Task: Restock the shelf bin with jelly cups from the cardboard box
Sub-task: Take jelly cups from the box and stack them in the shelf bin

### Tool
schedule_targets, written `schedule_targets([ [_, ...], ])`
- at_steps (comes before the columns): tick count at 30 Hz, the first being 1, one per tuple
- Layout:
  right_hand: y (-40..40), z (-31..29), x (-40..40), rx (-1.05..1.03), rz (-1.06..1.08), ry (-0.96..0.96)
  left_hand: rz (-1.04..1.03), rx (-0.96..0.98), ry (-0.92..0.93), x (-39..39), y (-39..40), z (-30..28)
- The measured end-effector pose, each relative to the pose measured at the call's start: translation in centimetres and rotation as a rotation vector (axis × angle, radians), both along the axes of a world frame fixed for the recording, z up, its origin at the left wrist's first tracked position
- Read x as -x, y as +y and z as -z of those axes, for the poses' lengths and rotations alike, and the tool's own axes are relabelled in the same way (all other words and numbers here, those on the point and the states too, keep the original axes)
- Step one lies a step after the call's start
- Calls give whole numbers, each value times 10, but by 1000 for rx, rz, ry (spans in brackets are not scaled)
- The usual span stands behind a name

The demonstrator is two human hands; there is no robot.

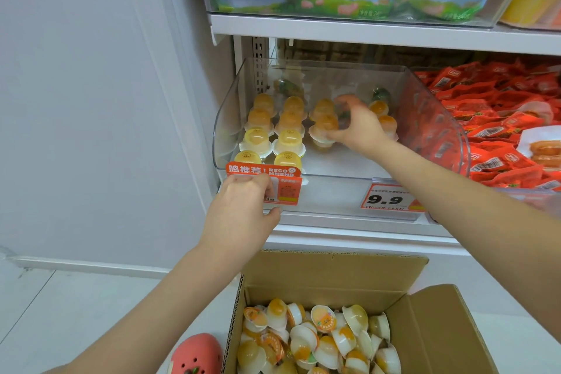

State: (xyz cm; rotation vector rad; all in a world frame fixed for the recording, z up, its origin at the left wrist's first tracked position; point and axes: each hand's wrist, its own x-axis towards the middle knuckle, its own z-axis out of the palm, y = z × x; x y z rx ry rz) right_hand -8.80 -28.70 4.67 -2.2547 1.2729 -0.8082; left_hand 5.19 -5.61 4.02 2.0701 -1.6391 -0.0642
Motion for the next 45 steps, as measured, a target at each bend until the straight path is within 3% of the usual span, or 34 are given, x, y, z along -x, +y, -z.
schedule_targets([
  [5, 68, -36, 55, 244, 27, -247, 16, 6, -17, 11, 14, 0],
  [9, 147, -6, 108, 371, -41, -185, 78, -100, -68, 36, 31, 26],
  [13, 198, 76, 147, 40, -94, 48, 197, -399, -163, 61, 54, 88],
  [20, 229, 198, 182, -568, -173, 497, 168, -867, 59, 74, 93, 208],
  [26, 235, 265, 174, -773, -233, 661, 217, -1044, -85, 73, 104, 261],
  [29, 239, 296, 165, -835, -239, 654, 218, -1049, -153, 72, 99, 278],
  [34, 253, 332, 139, -793, -193, 559, 128, -966, -104, 85, 80, 291],
  [39, 270, 365, 137, -805, -137, 839, 169, -968, -324, 104, 70, 313],
  [42, 275, 379, 146, -867, -162, 840, 170, -938, -416, 103, 76, 327],
  [45, 274, 381, 149, -801, -147, 796, 196, -867, -404, 99, 82, 333],
])
